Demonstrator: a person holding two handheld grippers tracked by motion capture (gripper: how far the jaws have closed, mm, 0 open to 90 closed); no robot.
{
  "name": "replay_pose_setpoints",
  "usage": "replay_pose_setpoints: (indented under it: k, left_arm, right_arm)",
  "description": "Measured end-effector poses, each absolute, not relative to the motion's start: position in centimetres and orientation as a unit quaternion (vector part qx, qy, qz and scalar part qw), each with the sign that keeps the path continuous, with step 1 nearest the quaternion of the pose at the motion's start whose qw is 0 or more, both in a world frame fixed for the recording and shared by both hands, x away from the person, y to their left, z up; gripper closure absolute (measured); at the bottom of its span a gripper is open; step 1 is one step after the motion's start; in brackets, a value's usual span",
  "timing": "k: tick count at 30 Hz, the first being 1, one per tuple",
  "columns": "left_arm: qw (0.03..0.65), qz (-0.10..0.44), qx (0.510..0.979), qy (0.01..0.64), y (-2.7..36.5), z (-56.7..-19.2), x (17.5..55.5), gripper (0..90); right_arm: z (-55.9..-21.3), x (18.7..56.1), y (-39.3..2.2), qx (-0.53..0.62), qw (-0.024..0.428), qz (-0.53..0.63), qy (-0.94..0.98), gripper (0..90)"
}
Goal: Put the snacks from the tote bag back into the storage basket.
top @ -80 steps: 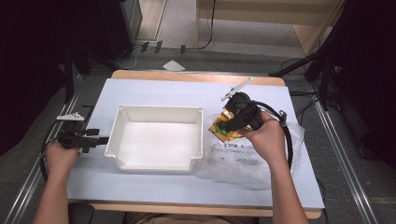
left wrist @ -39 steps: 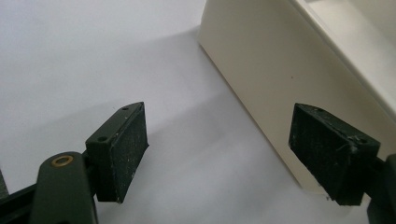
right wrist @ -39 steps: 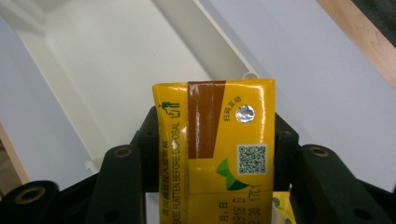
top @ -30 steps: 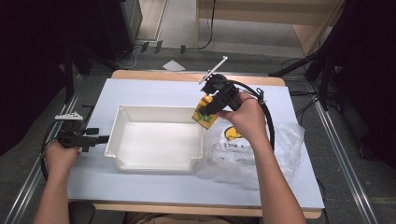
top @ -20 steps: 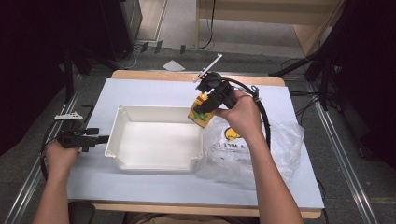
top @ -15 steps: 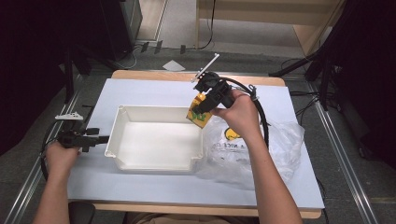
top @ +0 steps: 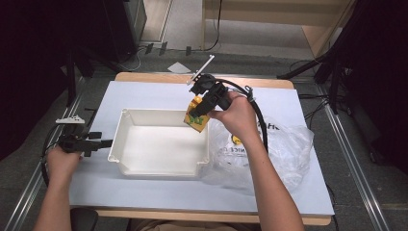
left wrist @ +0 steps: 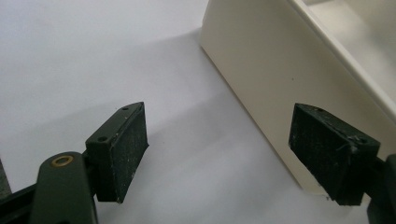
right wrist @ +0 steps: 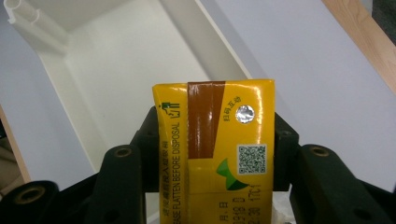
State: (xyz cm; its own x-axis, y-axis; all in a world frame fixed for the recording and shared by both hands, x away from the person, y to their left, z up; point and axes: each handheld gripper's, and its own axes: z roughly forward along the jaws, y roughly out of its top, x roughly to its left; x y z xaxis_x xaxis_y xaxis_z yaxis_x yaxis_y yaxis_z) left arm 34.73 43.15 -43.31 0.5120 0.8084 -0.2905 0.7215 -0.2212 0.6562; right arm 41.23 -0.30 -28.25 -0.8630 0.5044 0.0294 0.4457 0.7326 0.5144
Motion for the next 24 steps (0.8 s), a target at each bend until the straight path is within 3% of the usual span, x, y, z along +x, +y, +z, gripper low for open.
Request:
replay_pose_setpoints:
  k: [24]
  left_arm:
    - [0.387,0.056,0.778,0.491,43.3,-43.3,34.7,20.8]
  right_arm:
    - [-31.8,42.4,1.7,0.256,0.039,0.238,0.936,53.7]
